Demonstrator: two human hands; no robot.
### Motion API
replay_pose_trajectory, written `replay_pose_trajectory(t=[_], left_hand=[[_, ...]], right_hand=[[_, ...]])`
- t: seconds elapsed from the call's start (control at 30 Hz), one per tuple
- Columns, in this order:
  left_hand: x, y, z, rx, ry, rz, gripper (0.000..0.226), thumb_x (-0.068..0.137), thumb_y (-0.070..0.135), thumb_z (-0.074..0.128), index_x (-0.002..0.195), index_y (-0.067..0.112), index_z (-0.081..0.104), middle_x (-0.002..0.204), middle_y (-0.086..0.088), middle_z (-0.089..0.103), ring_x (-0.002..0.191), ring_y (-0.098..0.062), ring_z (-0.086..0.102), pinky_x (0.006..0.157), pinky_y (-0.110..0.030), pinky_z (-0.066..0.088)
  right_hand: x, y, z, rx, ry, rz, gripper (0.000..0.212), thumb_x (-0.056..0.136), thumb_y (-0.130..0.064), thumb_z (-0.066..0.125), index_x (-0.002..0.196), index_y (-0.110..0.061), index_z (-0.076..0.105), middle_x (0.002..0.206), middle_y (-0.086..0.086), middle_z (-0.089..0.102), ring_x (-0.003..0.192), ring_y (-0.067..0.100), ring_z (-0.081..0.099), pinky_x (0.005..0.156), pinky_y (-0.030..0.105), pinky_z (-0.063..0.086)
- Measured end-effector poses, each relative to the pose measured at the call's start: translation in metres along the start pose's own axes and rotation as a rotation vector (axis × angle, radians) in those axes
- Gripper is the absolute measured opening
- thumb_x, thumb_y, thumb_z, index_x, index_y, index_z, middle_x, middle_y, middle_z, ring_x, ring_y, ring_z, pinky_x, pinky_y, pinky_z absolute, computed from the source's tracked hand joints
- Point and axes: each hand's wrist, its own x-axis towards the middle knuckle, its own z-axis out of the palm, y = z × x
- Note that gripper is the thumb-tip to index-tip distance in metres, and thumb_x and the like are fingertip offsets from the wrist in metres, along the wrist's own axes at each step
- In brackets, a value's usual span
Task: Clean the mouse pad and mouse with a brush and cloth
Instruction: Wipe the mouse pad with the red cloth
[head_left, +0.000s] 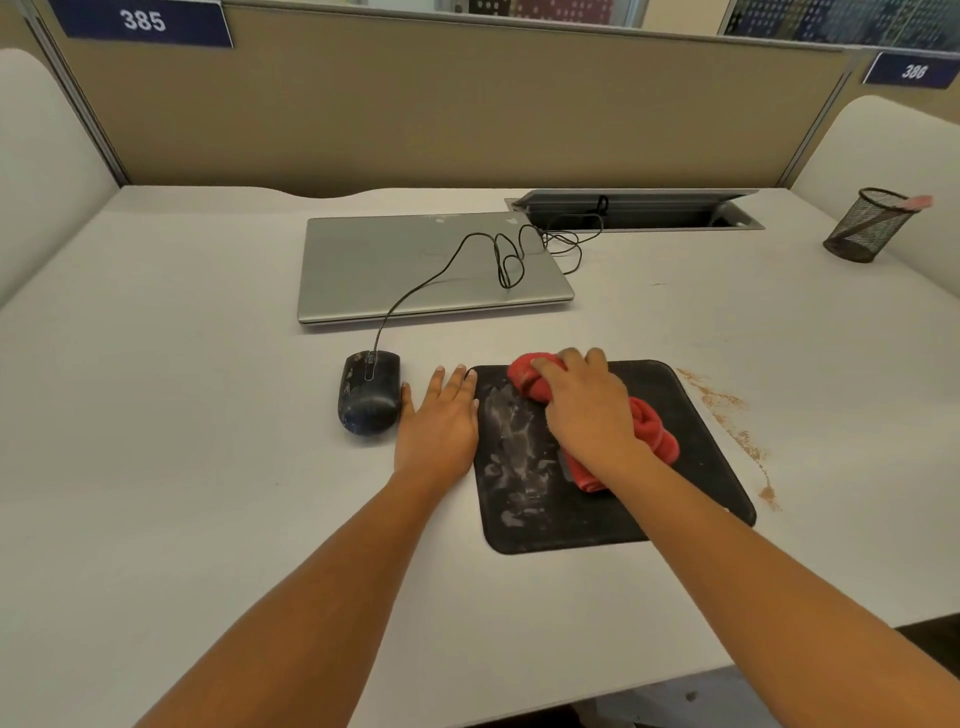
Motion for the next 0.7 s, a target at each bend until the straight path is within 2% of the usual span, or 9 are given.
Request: replay_pose_trajectory(t=[0.07, 0.2, 0.23, 0.27, 0.33, 0.47, 0.57, 0.67, 0.7], left_hand=[[0.000, 0.000, 0.000, -0.001, 0.000, 0.000, 0.049, 0.101, 0.036, 0.012, 0.148, 0.024, 0.009, 0.157, 0.004, 0.007, 0.145, -0.016, -0.001, 0.115, -0.044, -0.004], [0.000, 0.000, 0.000, -0.022, 0.026, 0.003, 0.048, 0.101, 0.033, 0.012, 0.148, 0.023, 0.012, 0.157, 0.005, 0.010, 0.145, -0.015, 0.000, 0.115, -0.046, -0.002], [0.000, 0.001, 0.000, -0.024, 0.027, 0.004, 0.048, 0.101, 0.033, 0.012, 0.148, 0.023, 0.012, 0.157, 0.005, 0.010, 0.145, -0.015, 0.000, 0.115, -0.046, -0.002], [-0.001, 0.001, -0.001, -0.018, 0.030, 0.006, 0.048, 0.101, 0.032, 0.013, 0.148, 0.023, 0.013, 0.157, 0.005, 0.011, 0.145, -0.015, 0.001, 0.115, -0.046, -0.001], [-0.001, 0.001, -0.001, -0.003, 0.045, 0.005, 0.048, 0.101, 0.031, 0.014, 0.148, 0.022, 0.014, 0.157, 0.005, 0.012, 0.145, -0.015, 0.002, 0.115, -0.047, 0.001], [-0.002, 0.002, -0.002, -0.009, 0.048, 0.011, 0.047, 0.101, 0.030, 0.014, 0.148, 0.022, 0.014, 0.157, 0.005, 0.012, 0.145, -0.015, 0.002, 0.115, -0.047, 0.001], [-0.003, 0.003, -0.003, -0.001, 0.039, 0.010, 0.047, 0.101, 0.030, 0.014, 0.148, 0.021, 0.012, 0.157, 0.004, 0.011, 0.145, -0.016, 0.002, 0.115, -0.047, 0.002], [-0.003, 0.002, -0.003, 0.020, 0.034, 0.028, 0.048, 0.101, 0.031, 0.016, 0.148, 0.020, 0.011, 0.157, 0.002, 0.009, 0.145, -0.018, 0.000, 0.115, -0.048, 0.002], [-0.003, 0.002, -0.003, 0.016, 0.034, 0.027, 0.048, 0.101, 0.030, 0.016, 0.148, 0.020, 0.011, 0.157, 0.003, 0.009, 0.145, -0.017, 0.000, 0.115, -0.048, 0.001]], right_hand=[[0.005, 0.007, -0.006, 0.161, -0.054, 0.068, 0.049, 0.089, -0.024, 0.053, 0.136, -0.025, 0.040, 0.132, 0.006, 0.049, 0.118, 0.027, 0.044, 0.089, 0.037, 0.043], [0.012, 0.008, -0.021, 0.893, -0.297, 0.344, 0.054, 0.083, -0.040, 0.060, 0.132, -0.025, 0.041, 0.132, 0.007, 0.049, 0.109, 0.026, 0.051, 0.089, 0.038, 0.041], [0.009, 0.003, -0.020, 0.919, -0.330, 0.360, 0.055, 0.083, -0.043, 0.060, 0.132, -0.024, 0.040, 0.132, 0.008, 0.048, 0.109, 0.027, 0.050, 0.089, 0.038, 0.041], [0.007, -0.002, -0.017, 0.818, -0.330, 0.323, 0.056, 0.085, -0.044, 0.058, 0.132, -0.023, 0.039, 0.133, 0.008, 0.048, 0.113, 0.028, 0.049, 0.091, 0.038, 0.040], [0.001, -0.007, -0.009, 0.547, -0.215, 0.240, 0.057, 0.087, -0.045, 0.055, 0.135, -0.019, 0.038, 0.136, 0.009, 0.046, 0.124, 0.029, 0.041, 0.098, 0.039, 0.036], [-0.004, -0.018, -0.006, 0.452, 0.001, 0.036, 0.049, 0.092, -0.031, 0.049, 0.138, -0.020, 0.036, 0.144, 0.004, 0.038, 0.132, 0.023, 0.032, 0.106, 0.036, 0.030], [-0.007, -0.023, 0.000, 0.300, -0.059, -0.056, 0.046, 0.097, -0.032, 0.039, 0.140, -0.018, 0.037, 0.149, 0.002, 0.035, 0.136, 0.020, 0.029, 0.109, 0.035, 0.027], [-0.006, -0.020, -0.005, 0.343, -0.196, 0.022, 0.074, 0.085, -0.057, 0.048, 0.144, -0.018, 0.027, 0.152, 0.003, 0.029, 0.138, 0.022, 0.027, 0.109, 0.039, 0.028], [-0.006, -0.020, -0.007, 0.345, -0.223, 0.030, 0.083, 0.080, -0.058, 0.055, 0.145, -0.017, 0.024, 0.151, 0.004, 0.030, 0.136, 0.023, 0.030, 0.108, 0.039, 0.030]])
